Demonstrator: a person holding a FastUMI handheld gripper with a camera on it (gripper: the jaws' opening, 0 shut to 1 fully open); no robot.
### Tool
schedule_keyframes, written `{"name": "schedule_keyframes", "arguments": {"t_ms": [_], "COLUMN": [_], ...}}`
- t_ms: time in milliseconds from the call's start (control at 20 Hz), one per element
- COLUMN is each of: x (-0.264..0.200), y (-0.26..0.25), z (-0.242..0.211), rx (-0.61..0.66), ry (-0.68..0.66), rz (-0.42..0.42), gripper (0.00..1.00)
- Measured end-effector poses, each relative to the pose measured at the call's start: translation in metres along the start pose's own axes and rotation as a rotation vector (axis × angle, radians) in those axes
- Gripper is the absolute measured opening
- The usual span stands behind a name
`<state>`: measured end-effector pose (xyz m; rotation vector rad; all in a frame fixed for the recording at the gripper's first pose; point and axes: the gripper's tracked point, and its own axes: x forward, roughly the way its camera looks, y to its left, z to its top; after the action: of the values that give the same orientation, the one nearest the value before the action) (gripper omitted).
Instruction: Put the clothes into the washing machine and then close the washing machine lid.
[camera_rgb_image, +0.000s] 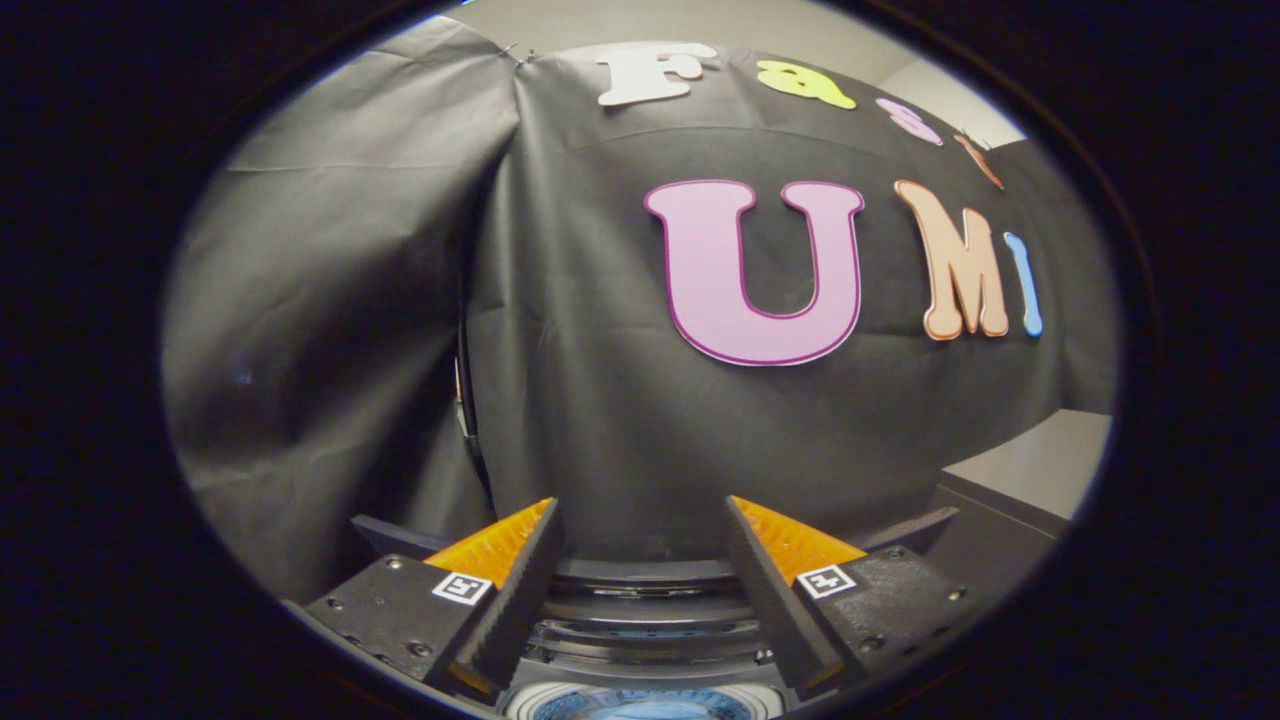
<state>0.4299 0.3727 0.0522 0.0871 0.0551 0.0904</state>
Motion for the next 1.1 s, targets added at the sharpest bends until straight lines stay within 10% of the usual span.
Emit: {"name": "schedule_keyframes", "arguments": {"t_ms": [1100], "x": [-0.044], "y": [0.002], "z": [-0.008], "rx": [0.000], "ry": [-0.083], "rz": [0.006], "gripper": [0.95]}}
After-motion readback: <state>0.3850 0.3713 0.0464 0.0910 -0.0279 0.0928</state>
